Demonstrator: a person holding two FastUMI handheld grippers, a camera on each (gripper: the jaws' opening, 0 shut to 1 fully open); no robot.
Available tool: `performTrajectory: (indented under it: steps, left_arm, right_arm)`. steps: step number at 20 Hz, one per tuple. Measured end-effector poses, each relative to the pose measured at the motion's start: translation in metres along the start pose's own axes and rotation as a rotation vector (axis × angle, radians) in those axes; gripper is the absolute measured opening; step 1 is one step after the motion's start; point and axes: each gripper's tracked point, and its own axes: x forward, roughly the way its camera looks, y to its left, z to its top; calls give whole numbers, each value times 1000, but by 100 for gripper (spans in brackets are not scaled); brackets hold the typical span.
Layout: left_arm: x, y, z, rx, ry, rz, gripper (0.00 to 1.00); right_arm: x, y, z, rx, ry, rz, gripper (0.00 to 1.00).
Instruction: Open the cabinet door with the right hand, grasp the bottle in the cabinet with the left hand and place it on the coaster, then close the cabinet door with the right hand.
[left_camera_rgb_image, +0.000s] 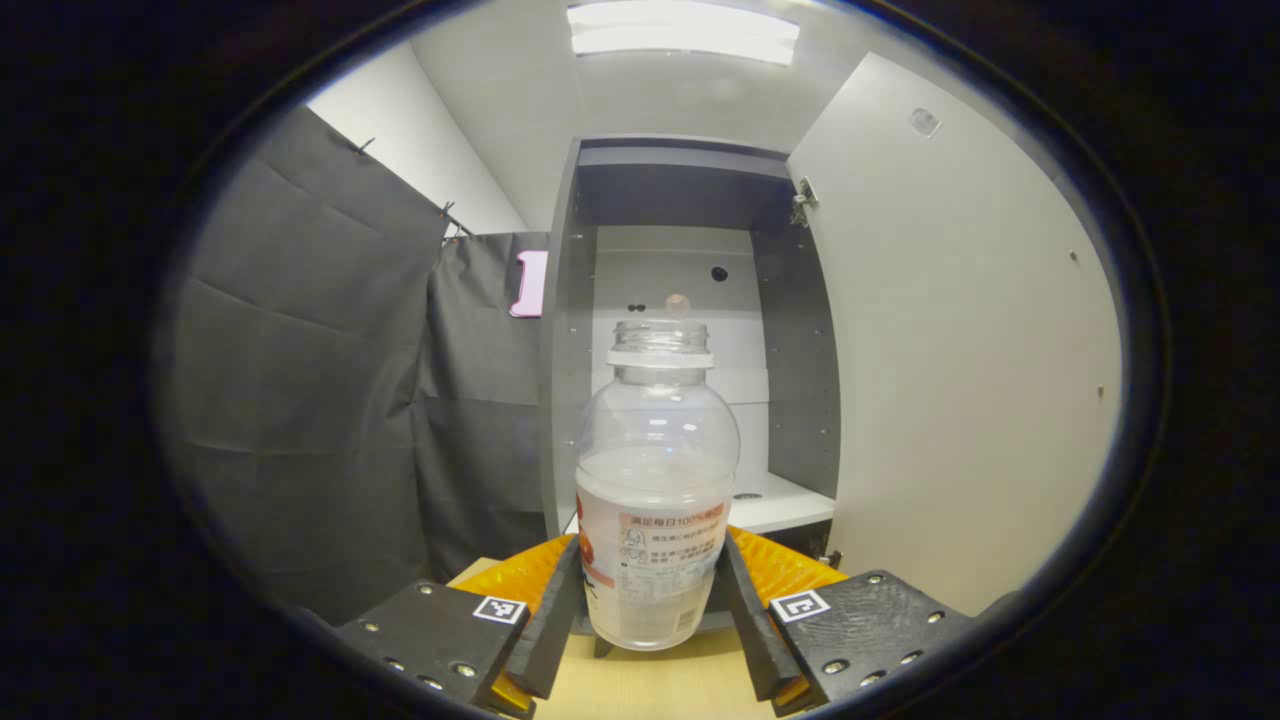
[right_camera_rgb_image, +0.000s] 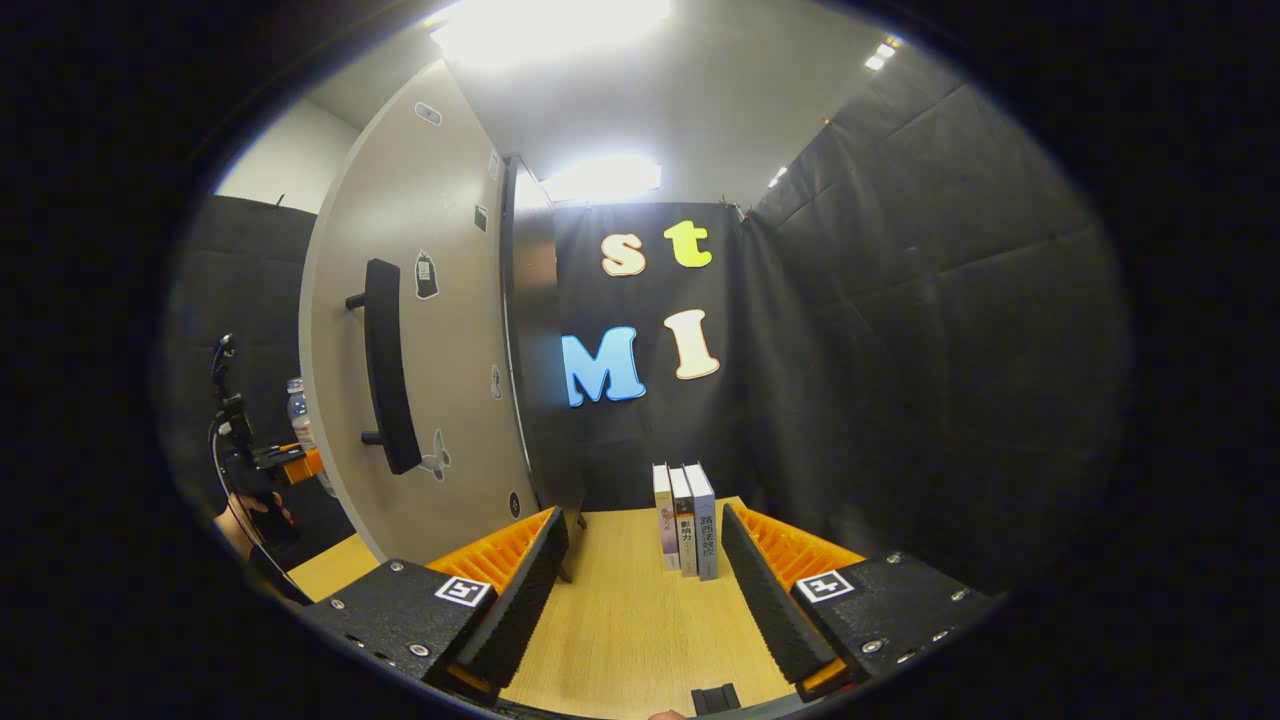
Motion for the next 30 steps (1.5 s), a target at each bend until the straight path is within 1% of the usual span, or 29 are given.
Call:
performTrajectory:
  steps: [1,2,3,6,7,8,9,12,13,14,15,22,23,24,26,27,28,29,30]
  left_arm:
    - [-5,1,-2,-3,2,5,73]
    - [-10,4,-5,-4,4,11,80]
    - [-17,6,-8,-3,3,16,73]
    - [-35,9,-17,-5,4,20,73]
    - [-42,10,-21,-6,5,19,80]
    - [-46,11,-25,-7,3,17,73]
    - [-50,13,-31,-11,3,18,80]
    - [-58,7,-57,-56,28,-4,80]
    - [-59,5,-67,-73,44,-10,77]
    - [-62,7,-77,-82,63,-11,77]
    - [-66,10,-87,-84,73,-3,70]
    - [-94,15,-139,-86,157,22,70]
    - [-98,18,-145,-88,165,27,70]
    - [-101,18,-150,-92,170,30,76]
    - [-110,18,-162,-109,181,31,76]
    - [-114,18,-167,-119,184,34,71]
    - [-118,18,-173,-125,184,38,71]
    - [-120,18,-179,-129,183,41,65]
    - [-123,16,-185,-131,183,42,65]
  right_arm:
    - [1,1,0,0,-2,-2,95]
    - [3,0,0,1,-4,-5,95]
    - [4,-1,-1,2,-7,-8,94]
    - [9,-4,-4,9,-10,-22,94]
    - [12,-4,-5,15,-10,-25,94]
    - [14,-3,-6,19,-7,-25,94]
    - [16,-3,-9,20,-3,-27,94]
    - [22,1,-15,6,12,-25,94]
    - [24,4,-17,4,18,-19,94]
    - [26,7,-19,3,24,-12,94]
    - [27,11,-20,3,29,-6,94]
    - [30,16,-27,-13,49,-1,94]
    - [30,17,-28,-14,52,0,94]
    - [30,18,-30,-15,57,1,94]
    - [30,19,-33,-19,66,4,94]
    - [29,20,-34,-21,69,6,94]
    - [29,21,-35,-24,69,7,94]
    - [29,20,-36,-28,69,5,91]
    - [29,20,-38,-32,71,2,91]
